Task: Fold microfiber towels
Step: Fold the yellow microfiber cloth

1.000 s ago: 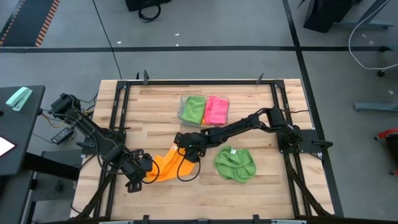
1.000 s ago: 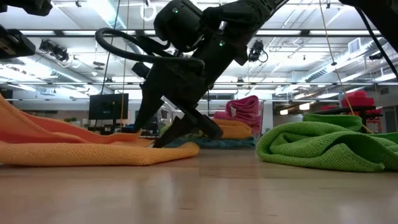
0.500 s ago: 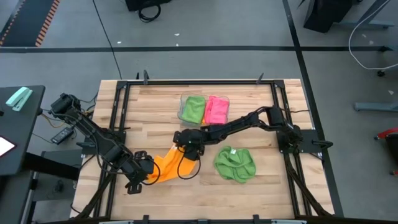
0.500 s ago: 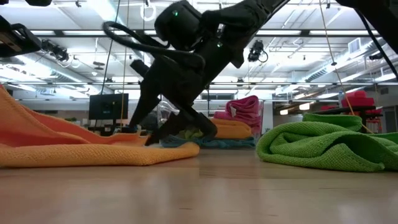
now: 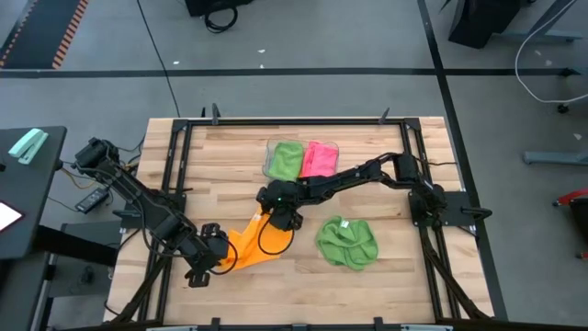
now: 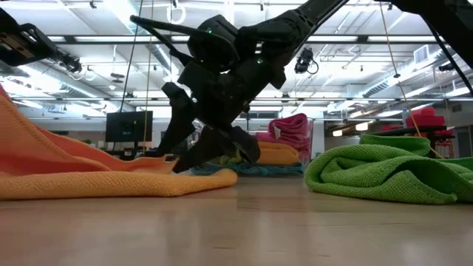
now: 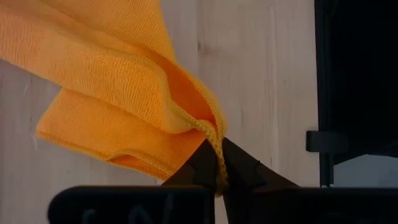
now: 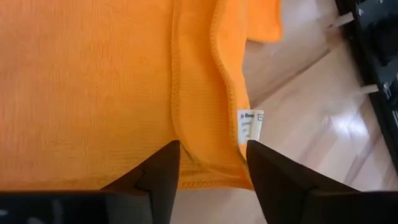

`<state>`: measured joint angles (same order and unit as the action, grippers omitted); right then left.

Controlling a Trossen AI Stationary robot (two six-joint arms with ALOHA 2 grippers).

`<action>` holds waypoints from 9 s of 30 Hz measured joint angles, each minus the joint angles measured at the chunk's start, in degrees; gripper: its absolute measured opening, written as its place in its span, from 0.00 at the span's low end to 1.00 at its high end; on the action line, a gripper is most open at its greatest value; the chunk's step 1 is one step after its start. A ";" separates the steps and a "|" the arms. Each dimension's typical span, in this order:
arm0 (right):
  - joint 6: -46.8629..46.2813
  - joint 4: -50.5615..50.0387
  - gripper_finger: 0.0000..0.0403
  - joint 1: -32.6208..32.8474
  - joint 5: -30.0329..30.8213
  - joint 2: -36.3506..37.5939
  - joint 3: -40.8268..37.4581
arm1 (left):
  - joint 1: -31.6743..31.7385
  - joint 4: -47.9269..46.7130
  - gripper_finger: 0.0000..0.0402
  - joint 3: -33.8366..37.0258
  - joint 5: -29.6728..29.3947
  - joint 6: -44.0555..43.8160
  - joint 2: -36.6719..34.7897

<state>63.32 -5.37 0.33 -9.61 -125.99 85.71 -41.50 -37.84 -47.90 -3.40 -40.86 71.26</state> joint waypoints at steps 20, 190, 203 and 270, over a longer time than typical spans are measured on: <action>-12.71 1.19 0.44 0.28 0.54 0.00 0.00 | 0.00 2.40 0.04 0.02 -0.01 1.55 0.00; -28.44 -7.57 0.01 8.82 19.87 7.27 -2.70 | -0.43 5.05 0.04 0.01 -0.54 -3.40 0.00; -31.63 -15.55 0.00 11.52 22.36 13.89 -0.52 | -1.53 3.96 0.03 -4.80 -5.86 1.79 -2.81; -43.72 -20.62 0.07 16.11 16.70 20.65 -12.92 | -1.88 -6.52 0.10 -6.43 -17.79 6.48 11.78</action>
<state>19.59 -25.99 16.44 7.09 -105.34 72.79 -43.38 -44.36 -54.33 -21.19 -34.38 83.05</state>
